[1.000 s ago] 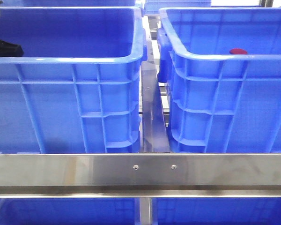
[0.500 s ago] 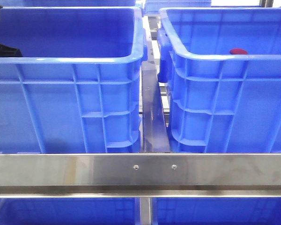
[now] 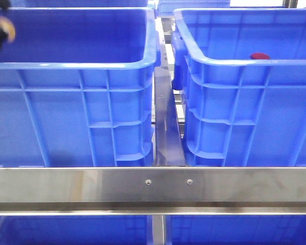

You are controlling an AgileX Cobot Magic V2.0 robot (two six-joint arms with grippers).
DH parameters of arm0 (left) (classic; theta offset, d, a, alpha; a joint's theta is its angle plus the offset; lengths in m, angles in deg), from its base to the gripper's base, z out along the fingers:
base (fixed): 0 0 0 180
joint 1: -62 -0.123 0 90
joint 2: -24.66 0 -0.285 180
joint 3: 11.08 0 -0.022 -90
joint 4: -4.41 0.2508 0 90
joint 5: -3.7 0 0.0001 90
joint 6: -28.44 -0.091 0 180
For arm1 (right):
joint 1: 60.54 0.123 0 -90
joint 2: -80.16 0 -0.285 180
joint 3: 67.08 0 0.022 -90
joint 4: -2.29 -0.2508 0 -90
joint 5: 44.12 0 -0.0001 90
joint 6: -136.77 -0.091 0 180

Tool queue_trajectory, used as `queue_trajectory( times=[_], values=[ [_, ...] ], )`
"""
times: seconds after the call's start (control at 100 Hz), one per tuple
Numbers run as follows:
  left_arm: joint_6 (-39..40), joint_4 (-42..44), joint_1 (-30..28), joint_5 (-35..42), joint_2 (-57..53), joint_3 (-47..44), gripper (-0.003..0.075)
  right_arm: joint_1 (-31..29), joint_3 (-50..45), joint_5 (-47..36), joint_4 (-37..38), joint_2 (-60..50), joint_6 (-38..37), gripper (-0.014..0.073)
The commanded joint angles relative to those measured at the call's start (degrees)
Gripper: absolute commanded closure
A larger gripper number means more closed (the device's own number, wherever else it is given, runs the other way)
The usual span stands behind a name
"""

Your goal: Pick red and yellow buttons and place in box

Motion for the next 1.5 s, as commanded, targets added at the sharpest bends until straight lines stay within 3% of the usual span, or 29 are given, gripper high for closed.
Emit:
queue_trajectory(
  times=[0.0,0.24,0.64,0.85,0.97,1.23,1.36,1.49],
  values=[
    [0.22,-0.31,2.24,1.22,-6.52,1.19,0.0739,-0.15,1.47,-0.23,0.0,-0.14,0.63,0.0662],
    [0.22,-0.31,12.94,-1.76,-17.86,-1.16,0.0739,-0.15,1.47,-0.23,0.0,-0.14,0.63,0.0662],
    [-0.13,-1.03,39.26,-1.9,-25.61,-3.3,0.0739,-0.15,1.47,-0.14,0.0,-0.14,0.63,0.0662],
    [-0.13,-1.03,45.68,-0.25,-24.94,-3.53,0.0739,-0.15,1.47,3.29,0.0,-0.14,0.63,0.0646],
    [-0.13,-1.03,45.93,-0.25,-24.35,-3.53,0.0739,-0.15,1.47,7.46,0.0,-0.14,0.63,0.0539],
    [-0.13,-1.03,45.93,-0.36,-24.11,-3.53,0.0739,-0.15,1.47,15.45,-1.33,-0.14,0.63,0.0093],
    [-0.13,-1.03,45.93,-0.36,-24.11,-3.53,0.0739,-0.15,1.47,20.81,-5.28,-0.01,0.58,0.0028],
    [-0.13,-1.03,45.93,-0.36,-24.11,-3.53,0.0739,-0.15,1.47,27.55,-16.68,1.39,0.23,0.003]
  ],
)
